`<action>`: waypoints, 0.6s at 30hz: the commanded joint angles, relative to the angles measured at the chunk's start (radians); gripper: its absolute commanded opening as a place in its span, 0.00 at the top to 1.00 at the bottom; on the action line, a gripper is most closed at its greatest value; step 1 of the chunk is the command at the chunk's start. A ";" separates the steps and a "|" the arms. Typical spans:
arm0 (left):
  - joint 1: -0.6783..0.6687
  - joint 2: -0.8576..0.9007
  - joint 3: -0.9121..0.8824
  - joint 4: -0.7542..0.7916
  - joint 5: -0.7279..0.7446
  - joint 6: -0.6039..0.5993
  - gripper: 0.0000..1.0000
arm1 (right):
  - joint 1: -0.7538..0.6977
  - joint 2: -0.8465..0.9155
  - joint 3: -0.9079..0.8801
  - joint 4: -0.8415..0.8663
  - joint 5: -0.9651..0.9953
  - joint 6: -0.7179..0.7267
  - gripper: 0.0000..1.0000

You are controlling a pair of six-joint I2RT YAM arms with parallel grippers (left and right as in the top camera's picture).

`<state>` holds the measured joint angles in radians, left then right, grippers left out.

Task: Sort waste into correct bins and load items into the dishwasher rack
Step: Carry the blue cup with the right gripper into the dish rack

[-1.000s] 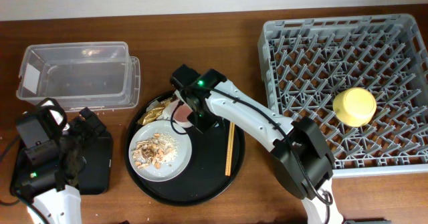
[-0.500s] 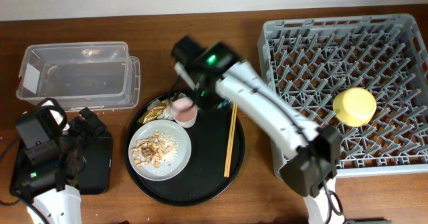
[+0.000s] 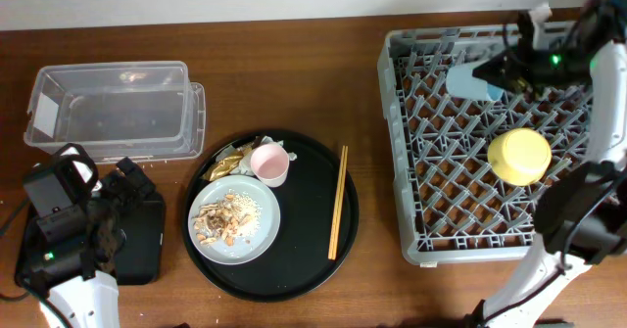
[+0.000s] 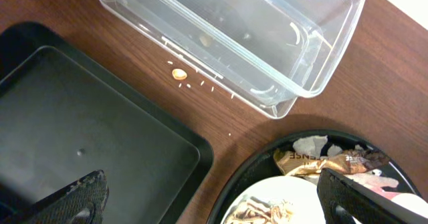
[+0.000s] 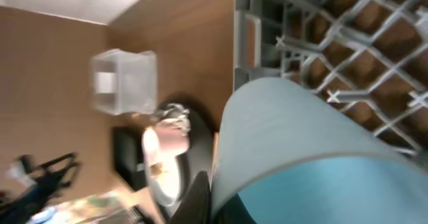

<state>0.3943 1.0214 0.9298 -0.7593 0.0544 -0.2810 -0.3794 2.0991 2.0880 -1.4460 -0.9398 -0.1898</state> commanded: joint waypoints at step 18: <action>0.004 -0.001 0.014 0.002 -0.007 -0.007 0.01 | -0.078 0.002 -0.502 0.586 -0.419 0.125 0.94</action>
<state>0.3943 1.0214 0.9298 -0.7597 0.0544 -0.2813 -0.4595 2.1086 1.5963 -0.8551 -1.3754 -0.1028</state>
